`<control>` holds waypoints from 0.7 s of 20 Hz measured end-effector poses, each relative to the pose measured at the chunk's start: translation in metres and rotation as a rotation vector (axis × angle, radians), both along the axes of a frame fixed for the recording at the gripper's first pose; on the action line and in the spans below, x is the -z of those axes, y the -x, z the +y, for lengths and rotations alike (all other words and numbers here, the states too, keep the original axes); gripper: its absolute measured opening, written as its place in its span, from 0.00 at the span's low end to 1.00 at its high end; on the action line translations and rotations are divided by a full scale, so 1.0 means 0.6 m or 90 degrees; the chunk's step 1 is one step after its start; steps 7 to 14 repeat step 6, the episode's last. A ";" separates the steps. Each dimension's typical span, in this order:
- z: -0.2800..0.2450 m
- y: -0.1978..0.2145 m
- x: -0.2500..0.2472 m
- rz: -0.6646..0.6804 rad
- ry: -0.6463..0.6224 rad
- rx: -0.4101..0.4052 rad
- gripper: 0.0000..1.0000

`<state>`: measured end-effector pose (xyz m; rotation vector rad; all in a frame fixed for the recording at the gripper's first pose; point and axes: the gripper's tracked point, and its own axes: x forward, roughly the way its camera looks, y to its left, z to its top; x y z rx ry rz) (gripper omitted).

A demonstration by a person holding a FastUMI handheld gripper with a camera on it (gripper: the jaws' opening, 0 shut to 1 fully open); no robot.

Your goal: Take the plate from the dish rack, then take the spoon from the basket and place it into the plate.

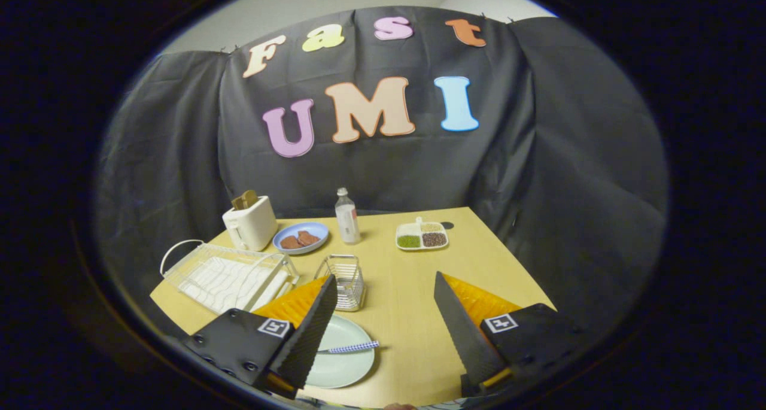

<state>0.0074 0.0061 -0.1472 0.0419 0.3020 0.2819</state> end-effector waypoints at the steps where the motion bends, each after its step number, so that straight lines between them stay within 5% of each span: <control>1: -0.002 0.001 0.000 -0.001 0.003 -0.005 1.00; 14: -0.015 0.006 0.008 0.001 0.011 -0.021 1.00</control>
